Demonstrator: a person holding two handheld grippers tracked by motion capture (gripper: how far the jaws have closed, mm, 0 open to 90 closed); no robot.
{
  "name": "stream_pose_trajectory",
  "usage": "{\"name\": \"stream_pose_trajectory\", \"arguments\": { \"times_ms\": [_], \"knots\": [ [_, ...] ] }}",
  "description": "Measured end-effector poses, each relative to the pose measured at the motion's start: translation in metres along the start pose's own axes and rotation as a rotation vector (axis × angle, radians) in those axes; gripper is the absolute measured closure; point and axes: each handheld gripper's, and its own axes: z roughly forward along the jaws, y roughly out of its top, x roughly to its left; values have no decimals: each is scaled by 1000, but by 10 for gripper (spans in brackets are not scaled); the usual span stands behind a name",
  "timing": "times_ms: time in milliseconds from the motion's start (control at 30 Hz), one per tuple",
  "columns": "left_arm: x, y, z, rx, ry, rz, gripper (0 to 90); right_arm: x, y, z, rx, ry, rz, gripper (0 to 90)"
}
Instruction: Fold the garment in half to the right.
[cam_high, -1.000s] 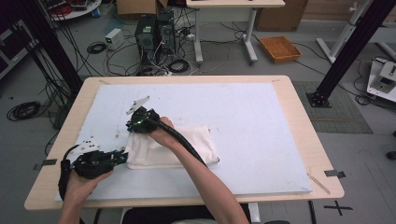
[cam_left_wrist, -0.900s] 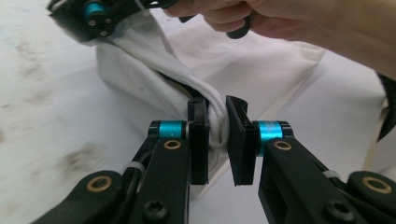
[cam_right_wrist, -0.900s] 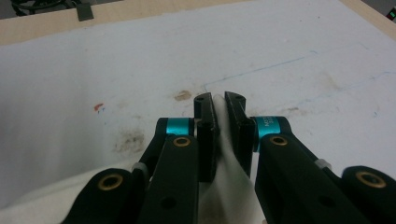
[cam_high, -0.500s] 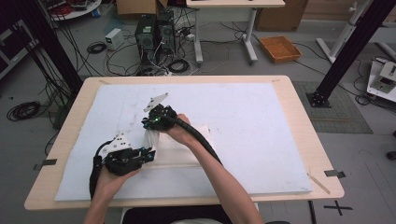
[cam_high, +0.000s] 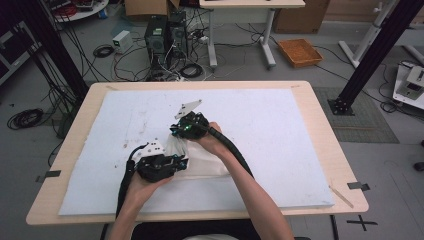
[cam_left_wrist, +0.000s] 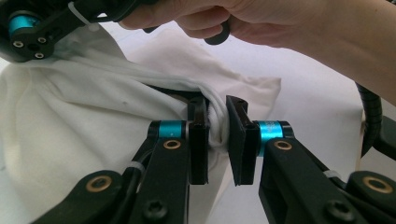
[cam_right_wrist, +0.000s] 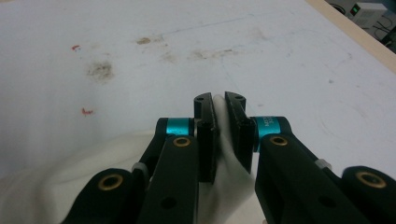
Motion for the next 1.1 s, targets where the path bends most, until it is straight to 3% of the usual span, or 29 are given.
{"name": "stream_pose_trajectory", "arguments": {
  "times_ms": [133, 567, 700, 967, 1100],
  "knots": [
    [-6, 6, 13, 1, -14, 8, 795, -5, -7, -12, -13, -15, 8, 839],
    [-21, 12, 55, 39, -27, 20, 795, -22, -42, -35, 19, -65, 40, 837],
    [-25, 12, 68, 71, -5, 25, 795, -26, -49, -36, 42, -74, 53, 835],
    [-27, 12, 85, 110, -5, 20, 795, -29, -57, -35, 109, -103, 35, 831],
    [-26, 10, 91, 134, -1, 18, 795, -32, -63, -34, 128, -111, 54, 821]
  ]
}}
